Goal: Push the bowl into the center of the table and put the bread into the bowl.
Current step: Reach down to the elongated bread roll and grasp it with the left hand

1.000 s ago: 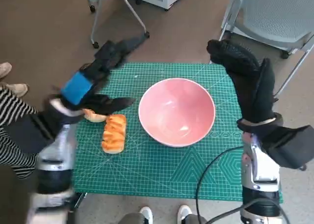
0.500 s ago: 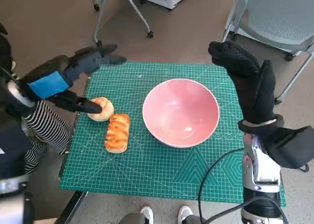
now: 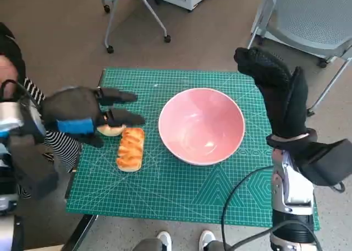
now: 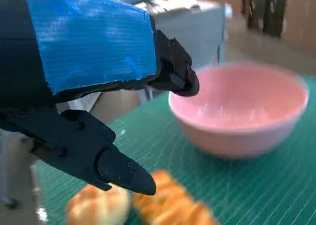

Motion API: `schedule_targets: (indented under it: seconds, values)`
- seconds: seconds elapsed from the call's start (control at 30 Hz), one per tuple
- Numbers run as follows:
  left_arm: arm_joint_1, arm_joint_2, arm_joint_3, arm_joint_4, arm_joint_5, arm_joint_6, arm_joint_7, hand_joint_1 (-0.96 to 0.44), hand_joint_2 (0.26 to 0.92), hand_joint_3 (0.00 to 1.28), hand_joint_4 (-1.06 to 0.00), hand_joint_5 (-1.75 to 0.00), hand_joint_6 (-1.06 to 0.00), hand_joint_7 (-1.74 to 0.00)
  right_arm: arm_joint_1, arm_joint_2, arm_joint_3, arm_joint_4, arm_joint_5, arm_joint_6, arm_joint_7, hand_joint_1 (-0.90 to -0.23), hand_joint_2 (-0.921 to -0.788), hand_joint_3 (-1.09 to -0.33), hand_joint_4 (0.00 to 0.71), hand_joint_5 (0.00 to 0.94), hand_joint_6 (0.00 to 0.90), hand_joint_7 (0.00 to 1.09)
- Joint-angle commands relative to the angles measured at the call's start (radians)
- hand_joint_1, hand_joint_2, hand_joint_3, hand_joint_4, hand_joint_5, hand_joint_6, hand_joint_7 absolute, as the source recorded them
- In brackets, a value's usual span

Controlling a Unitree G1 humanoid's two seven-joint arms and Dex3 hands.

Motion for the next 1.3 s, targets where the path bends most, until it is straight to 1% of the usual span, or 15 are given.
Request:
schedule_targets:
  seconds: [0.03, 0.13, 0.27, 0.47, 0.67, 0.97, 1.13, 1.3]
  values:
    - [-0.033, 0.011, -0.039, 0.046, 0.100, -0.055, 0.068, -0.15, 0.743, 0.00, -0.37, 0.00, -0.50, -0.04, 0.015, 0.000, -0.003, 0.001, 0.014, 0.020, 0.003, -0.708, -0.921, -0.702, 0.187, 0.004, 0.037, 0.67]
    - [-0.040, -0.001, -0.060, 0.082, 0.155, -0.076, 0.116, -0.16, 0.739, 0.00, -0.37, 0.00, -0.50, -0.03, 0.019, 0.000, -0.005, -0.002, 0.017, 0.021, 0.002, -0.709, -0.921, -0.698, 0.188, 0.004, 0.043, 0.67]
    - [-0.052, -0.019, -0.088, 0.147, 0.234, -0.108, 0.204, -0.17, 0.730, 0.00, -0.37, 0.00, -0.49, -0.02, 0.023, 0.000, -0.007, 0.001, 0.030, 0.020, 0.005, -0.711, -0.921, -0.689, 0.189, 0.005, 0.050, 0.67]
    - [-0.071, -0.032, -0.137, 0.225, 0.360, -0.130, 0.346, -0.20, 0.717, 0.00, -0.38, 0.00, -0.49, -0.02, 0.037, 0.002, -0.007, -0.011, 0.026, 0.020, -0.003, -0.711, -0.921, -0.681, 0.197, 0.008, 0.055, 0.67]
    - [-0.094, -0.036, -0.201, 0.274, 0.470, -0.120, 0.461, -0.20, 0.725, 0.00, -0.36, 0.00, -0.48, -0.01, 0.048, 0.003, -0.010, -0.024, 0.026, 0.027, -0.009, -0.706, -0.921, -0.677, 0.199, 0.008, 0.060, 0.66]
    - [-0.133, -0.065, -0.315, 0.356, 0.611, -0.079, 0.636, -0.16, 0.753, 0.01, -0.34, 0.00, -0.47, 0.00, 0.060, 0.008, -0.006, -0.031, 0.015, 0.026, -0.025, -0.704, -0.921, -0.674, 0.195, 0.005, 0.067, 0.65]
    - [-0.149, -0.083, -0.378, 0.405, 0.662, -0.060, 0.723, -0.15, 0.763, 0.01, -0.36, -0.01, -0.48, -0.01, 0.064, 0.009, -0.002, -0.030, 0.012, 0.021, -0.026, -0.705, -0.921, -0.674, 0.192, 0.003, 0.061, 0.64]
    - [-0.162, -0.106, -0.440, 0.458, 0.704, -0.039, 0.799, -0.10, 0.779, 0.01, -0.40, -0.02, -0.49, -0.01, 0.069, 0.007, -0.003, -0.031, 0.012, 0.016, -0.023, -0.706, -0.921, -0.672, 0.190, 0.002, 0.055, 0.64]
